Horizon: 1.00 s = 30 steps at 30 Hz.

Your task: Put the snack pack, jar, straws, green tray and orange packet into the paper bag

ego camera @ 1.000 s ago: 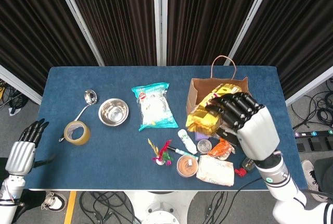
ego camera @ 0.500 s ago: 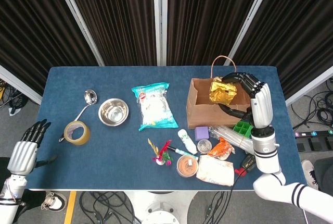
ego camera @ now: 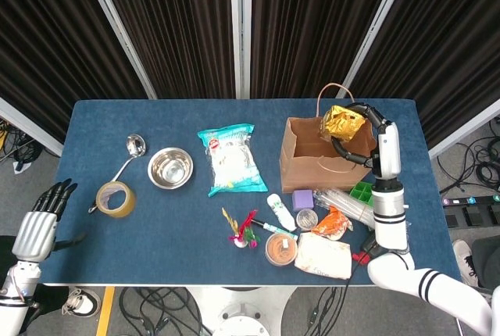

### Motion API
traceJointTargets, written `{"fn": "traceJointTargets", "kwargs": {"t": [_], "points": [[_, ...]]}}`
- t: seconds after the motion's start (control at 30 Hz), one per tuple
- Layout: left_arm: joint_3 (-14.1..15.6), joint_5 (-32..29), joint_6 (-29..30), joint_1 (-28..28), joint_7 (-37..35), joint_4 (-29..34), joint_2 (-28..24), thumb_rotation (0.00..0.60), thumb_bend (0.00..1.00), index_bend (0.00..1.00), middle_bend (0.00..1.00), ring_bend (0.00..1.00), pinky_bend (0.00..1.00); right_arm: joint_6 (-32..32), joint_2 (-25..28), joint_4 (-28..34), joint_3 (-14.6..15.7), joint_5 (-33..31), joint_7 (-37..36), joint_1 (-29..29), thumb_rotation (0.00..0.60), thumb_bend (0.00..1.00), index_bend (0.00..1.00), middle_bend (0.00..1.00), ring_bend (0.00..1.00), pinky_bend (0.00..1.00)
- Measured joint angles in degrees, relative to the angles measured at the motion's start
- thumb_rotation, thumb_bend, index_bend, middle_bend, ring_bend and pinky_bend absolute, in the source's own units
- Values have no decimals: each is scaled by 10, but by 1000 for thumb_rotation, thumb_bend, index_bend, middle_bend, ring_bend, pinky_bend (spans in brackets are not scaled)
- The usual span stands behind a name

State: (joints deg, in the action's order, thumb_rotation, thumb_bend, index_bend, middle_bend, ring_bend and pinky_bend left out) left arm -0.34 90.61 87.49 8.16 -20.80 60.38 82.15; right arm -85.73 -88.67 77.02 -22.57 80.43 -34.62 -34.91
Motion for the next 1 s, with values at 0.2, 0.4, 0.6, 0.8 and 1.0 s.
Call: {"fn": "traceJointTargets", "kwargs": {"t": [0.2,0.4,0.6,0.8,1.0], "points": [[0,0,2,-1,-1,1,-1,600,44,100,143,12,156,13,10,20,16,7,-21,11,600,108,525,426,302,399],[1,-1,1,-1,-3,0,-1,600,44,99,143,12,156,21,22,15,33,32,-36,14,600,0,220,252,77,155],[1,-2,-2,-1,-6,-3,1,600,44,99,143,12,156,15,28,11,29,38,-48,15,600,0,148,193,17,102],[0,-1,0,0,-6,-3,1,600,44,99,143,12,156,-6,32,18,20,48,-49,17,600,0,148,193,17,102],[-1,-2,3,-1,-5,-1,0,600,44,99,143,12,156,-29,44,51,15,76,-39,14,600,0,147,194,18,102]]}}
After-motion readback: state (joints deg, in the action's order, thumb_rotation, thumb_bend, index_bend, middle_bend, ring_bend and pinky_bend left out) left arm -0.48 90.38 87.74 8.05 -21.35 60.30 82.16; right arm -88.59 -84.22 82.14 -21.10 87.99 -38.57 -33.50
